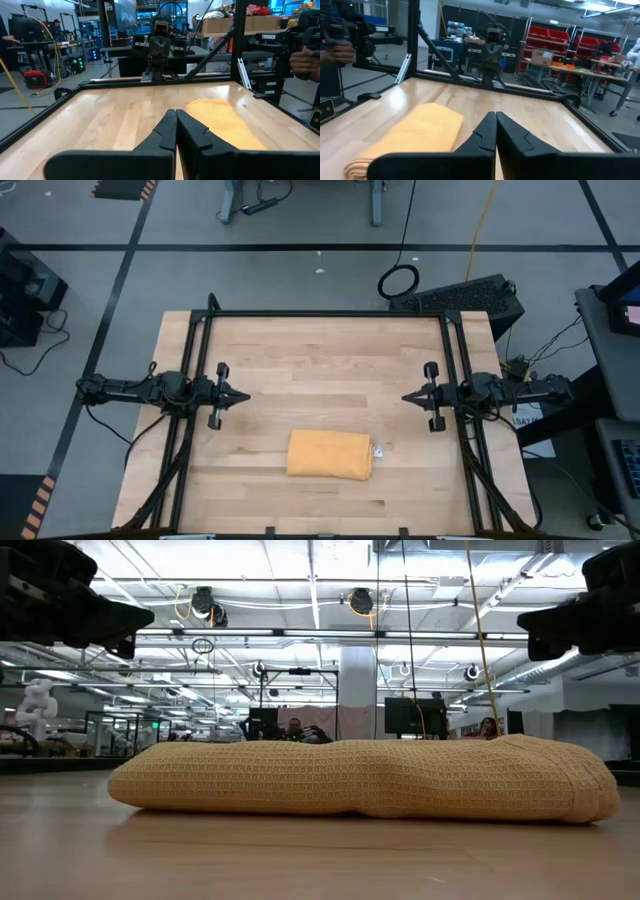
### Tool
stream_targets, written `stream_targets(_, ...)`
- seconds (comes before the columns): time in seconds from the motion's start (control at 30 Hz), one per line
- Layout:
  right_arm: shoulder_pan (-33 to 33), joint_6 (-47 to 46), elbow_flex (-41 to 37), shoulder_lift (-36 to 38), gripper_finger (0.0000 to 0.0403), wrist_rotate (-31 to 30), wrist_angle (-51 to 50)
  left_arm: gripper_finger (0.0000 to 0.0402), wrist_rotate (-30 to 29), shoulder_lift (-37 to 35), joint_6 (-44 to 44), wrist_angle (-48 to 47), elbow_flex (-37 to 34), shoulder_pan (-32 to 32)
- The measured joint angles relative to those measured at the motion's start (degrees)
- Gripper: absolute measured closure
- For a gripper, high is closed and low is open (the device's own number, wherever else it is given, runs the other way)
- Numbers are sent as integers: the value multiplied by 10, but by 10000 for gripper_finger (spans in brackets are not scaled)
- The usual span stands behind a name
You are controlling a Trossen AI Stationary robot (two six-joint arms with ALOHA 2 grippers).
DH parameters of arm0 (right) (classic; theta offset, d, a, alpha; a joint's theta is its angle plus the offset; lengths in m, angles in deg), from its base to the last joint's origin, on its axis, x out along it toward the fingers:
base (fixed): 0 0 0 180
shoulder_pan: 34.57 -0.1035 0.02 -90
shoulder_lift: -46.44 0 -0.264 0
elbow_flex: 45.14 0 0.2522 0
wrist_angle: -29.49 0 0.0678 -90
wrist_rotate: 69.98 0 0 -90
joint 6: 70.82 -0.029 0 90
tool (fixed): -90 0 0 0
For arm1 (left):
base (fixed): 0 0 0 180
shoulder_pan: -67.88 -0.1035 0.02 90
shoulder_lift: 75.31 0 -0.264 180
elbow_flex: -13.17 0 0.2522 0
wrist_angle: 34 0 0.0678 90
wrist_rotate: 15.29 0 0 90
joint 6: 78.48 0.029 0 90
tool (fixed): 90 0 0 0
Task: Roll towel
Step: Return to Home Position
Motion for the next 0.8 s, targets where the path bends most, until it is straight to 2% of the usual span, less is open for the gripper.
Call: stream_targets(0.8,4,-25,0,0,403,-3,-5,396,7,0,0,-2,0,0)
